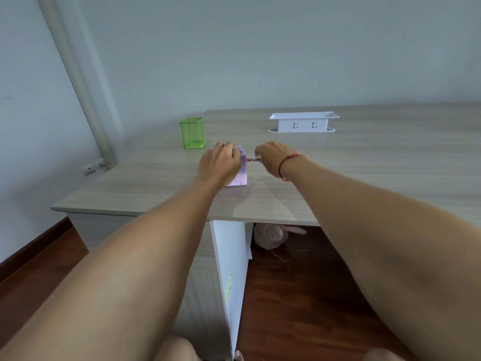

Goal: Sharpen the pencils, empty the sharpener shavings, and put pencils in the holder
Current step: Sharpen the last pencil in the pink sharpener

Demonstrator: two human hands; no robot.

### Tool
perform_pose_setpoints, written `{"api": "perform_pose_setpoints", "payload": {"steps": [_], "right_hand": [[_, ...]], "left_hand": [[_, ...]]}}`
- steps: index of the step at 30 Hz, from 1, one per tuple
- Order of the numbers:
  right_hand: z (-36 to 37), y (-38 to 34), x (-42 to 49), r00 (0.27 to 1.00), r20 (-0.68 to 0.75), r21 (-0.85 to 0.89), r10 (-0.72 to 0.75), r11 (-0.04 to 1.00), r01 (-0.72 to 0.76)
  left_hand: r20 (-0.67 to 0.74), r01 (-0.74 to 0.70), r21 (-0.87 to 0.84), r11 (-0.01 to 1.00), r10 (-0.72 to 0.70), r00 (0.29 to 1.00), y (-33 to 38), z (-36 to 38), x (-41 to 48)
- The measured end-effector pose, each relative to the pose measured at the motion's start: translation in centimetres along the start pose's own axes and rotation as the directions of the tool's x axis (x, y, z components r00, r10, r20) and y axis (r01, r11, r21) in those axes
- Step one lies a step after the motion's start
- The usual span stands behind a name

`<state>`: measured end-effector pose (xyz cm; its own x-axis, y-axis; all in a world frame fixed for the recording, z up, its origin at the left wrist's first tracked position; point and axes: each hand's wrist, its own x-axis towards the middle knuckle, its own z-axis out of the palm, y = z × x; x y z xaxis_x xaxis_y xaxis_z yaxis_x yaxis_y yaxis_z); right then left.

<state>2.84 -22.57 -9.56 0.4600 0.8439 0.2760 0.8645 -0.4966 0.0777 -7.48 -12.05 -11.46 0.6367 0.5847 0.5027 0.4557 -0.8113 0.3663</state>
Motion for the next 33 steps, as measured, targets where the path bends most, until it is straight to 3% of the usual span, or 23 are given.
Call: {"api": "perform_pose_setpoints", "payload": {"steps": [5, 10, 12, 22, 28, 33], "right_hand": [[-1.6, -2.7, -0.7, 0.999, 0.001, 0.049, -0.042, 0.998, 0.042], [-1.9, -5.0, -0.4, 0.985, 0.115, 0.123, -0.129, 0.986, 0.115], [-1.8, -5.7, -0.2, 0.983, 0.114, 0.104, -0.144, 0.986, 0.132], [-0.8, -7.4, 1.9, 0.999, 0.041, 0.098, -0.032, 0.995, 0.028], [-0.5, -7.5, 2.2, 0.999, -0.006, 0.089, -0.052, 0.995, 0.053], [-0.3, -7.3, 2.1, 0.999, -0.026, 0.113, -0.045, 0.992, 0.048]], "left_hand": [[-0.009, 0.060, -0.046, 0.997, -0.060, 0.998, -1.7, -2.2, -0.7], [0.264, 0.122, 0.025, 0.992, -0.124, 0.957, -4.6, -1.5, -2.0], [0.295, 0.110, 0.058, 0.992, -0.122, 0.948, -5.0, -1.1, -2.2], [0.267, -0.079, 0.262, 0.962, 0.006, 0.964, -7.0, 0.6, -0.6], [0.303, -0.257, 0.444, 0.858, 0.127, 0.945, -7.4, 0.2, -0.5], [0.355, -0.354, 0.457, 0.816, 0.198, 0.914, -7.0, -1.6, 1.3]]}}
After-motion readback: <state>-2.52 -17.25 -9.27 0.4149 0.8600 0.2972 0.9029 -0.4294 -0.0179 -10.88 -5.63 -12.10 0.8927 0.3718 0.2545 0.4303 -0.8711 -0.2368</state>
